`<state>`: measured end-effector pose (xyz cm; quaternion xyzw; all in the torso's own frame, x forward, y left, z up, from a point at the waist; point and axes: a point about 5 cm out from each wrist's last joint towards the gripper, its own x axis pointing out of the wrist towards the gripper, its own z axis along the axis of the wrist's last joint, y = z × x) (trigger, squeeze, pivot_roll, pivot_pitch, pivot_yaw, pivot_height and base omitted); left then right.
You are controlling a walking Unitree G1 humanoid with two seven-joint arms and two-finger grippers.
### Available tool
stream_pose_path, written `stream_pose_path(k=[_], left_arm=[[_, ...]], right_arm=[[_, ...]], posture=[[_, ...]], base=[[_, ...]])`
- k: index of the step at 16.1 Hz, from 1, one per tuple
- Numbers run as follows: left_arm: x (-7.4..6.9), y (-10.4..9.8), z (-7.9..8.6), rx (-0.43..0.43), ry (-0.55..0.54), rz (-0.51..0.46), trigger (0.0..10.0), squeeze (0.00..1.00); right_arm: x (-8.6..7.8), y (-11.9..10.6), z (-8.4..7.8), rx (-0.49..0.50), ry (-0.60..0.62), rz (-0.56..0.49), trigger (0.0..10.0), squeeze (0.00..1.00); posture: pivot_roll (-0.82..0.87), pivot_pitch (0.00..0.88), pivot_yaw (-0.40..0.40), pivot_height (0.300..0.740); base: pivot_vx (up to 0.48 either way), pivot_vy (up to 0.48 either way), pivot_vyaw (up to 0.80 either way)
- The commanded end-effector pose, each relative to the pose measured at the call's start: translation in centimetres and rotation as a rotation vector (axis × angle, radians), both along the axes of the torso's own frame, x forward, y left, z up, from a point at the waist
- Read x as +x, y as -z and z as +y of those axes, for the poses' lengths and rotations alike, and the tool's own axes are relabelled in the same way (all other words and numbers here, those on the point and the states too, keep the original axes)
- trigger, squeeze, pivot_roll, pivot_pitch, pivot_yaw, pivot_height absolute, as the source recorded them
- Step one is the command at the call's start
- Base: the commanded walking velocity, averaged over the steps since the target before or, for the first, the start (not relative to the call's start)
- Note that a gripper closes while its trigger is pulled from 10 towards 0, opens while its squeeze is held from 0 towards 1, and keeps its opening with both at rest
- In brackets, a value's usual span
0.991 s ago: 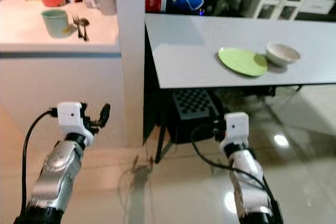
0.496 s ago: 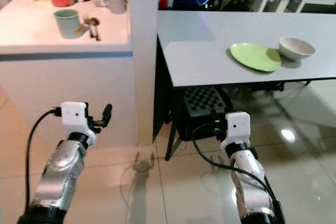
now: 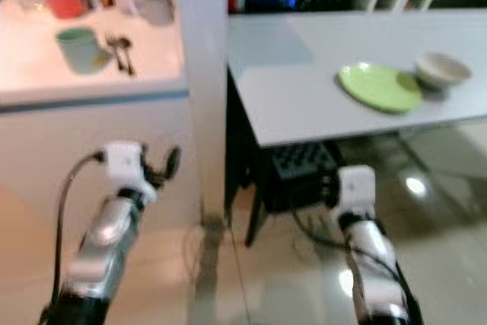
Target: Setting the table
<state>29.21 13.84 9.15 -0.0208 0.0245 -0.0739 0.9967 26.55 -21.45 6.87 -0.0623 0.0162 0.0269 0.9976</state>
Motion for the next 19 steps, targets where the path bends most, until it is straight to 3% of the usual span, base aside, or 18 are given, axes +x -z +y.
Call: stream_pose_path(k=[1,4,7,11,16,19], left_arm=[[-0.08,-0.05,1.10,0.009,-0.031,-0.004,10.0,0.00],[-0.16,-0.36,1.06,-0.021,-0.025,-0.029,10.0,0.00],[-0.02,-0.51,1.08,0.000,-0.026,-0.038,10.0,0.00],[0.19,-0.31,1.20,0.053,-0.029,-0.027,10.0,0.00],[0.17,0.08,1.61,0.102,-0.029,-0.007,10.0,0.00],[0.05,0.25,1.69,0.089,-0.026,0.001,10.0,0.00]], right_arm=[[0.34,-0.43,0.67,0.010,-0.021,-0.018,10.0,0.00],[0.43,-0.53,0.61,0.010,-0.021,-0.027,10.0,0.00],[0.62,-0.71,0.64,0.007,-0.028,-0.035,10.0,0.00],[0.85,-0.88,1.07,0.006,-0.039,-0.042,10.0,0.00],[0.66,-0.54,1.31,0.010,-0.046,-0.036,10.0,0.00],[0.39,-0.39,1.38,0.009,-0.047,-0.034,10.0,0.00]], posture=[[-0.01,0.000,-0.039,0.740],[-0.01,0.000,-0.044,0.740],[-0.01,0.000,-0.045,0.740],[0.00,0.000,-0.049,0.740],[0.00,0.000,-0.043,0.740],[0.00,0.000,-0.039,0.740]], base=[[0.000,0.454,0.00],[0.000,0.476,0.00],[0.000,0.477,0.00],[0.000,0.000,0.00],[0.434,0.000,0.00],[0.480,0.000,0.00]])
